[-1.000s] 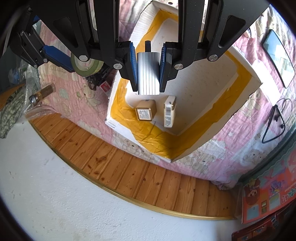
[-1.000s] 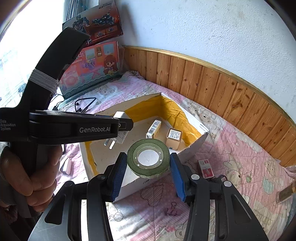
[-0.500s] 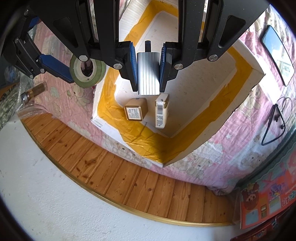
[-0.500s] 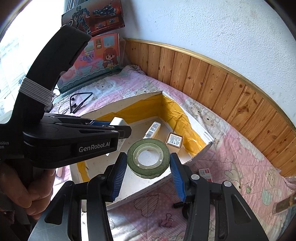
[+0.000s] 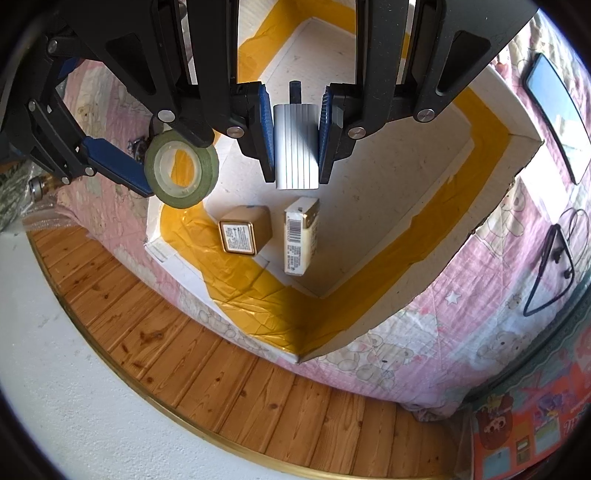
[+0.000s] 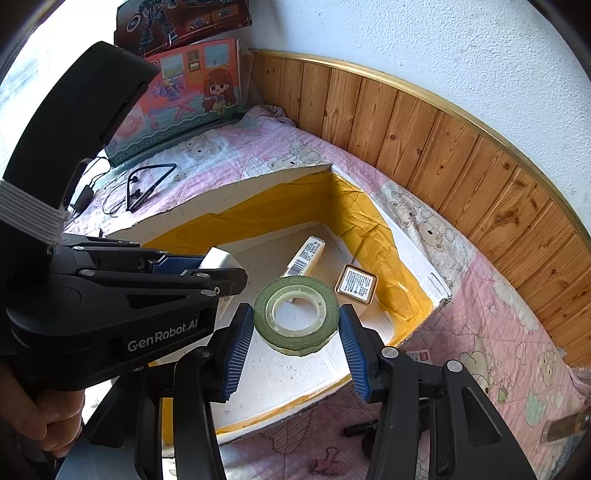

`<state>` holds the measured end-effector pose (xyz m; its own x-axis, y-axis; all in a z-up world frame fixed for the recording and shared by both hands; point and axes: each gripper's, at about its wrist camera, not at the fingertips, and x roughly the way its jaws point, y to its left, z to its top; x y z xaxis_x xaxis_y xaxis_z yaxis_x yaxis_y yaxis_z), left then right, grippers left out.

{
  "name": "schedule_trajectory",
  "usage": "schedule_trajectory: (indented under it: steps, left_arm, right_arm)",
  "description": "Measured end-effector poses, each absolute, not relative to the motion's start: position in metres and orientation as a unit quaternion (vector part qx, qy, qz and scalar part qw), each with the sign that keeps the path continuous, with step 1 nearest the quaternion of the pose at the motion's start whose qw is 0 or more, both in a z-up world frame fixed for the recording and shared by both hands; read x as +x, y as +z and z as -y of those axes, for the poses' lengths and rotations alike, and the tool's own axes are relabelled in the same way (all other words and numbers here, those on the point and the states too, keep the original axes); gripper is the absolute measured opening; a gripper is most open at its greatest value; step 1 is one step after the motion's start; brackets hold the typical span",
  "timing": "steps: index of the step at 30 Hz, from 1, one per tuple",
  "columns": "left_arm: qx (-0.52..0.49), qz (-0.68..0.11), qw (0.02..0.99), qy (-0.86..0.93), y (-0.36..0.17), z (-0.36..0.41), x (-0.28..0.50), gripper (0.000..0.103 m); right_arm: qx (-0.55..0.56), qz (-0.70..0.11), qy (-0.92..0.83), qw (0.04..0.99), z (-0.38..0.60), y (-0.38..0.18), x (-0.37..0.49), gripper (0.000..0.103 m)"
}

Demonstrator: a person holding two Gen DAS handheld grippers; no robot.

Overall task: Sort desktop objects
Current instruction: 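Carry the charger with the left tool while the right tool carries the tape roll toward the box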

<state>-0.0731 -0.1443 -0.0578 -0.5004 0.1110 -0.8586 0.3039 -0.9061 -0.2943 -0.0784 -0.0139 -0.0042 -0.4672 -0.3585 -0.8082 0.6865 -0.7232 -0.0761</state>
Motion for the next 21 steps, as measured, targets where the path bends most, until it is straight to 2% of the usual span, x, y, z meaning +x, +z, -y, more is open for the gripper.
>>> schedule_trajectory:
  steps: [14, 21]
  left_arm:
    - [0.516, -0.267, 0.067, -0.811, -0.079, 0.175, -0.087, 0.021]
    - [0.528, -0.271, 0.069, -0.802, -0.089, 0.178, -0.09, 0.021]
  right_arm:
    - [0.455, -0.235, -0.808, 0.292, 0.044, -0.034, -0.137, 0.049]
    - [0.487, -0.247, -0.786, 0.29, 0.054, -0.054, -0.169, 0.049]
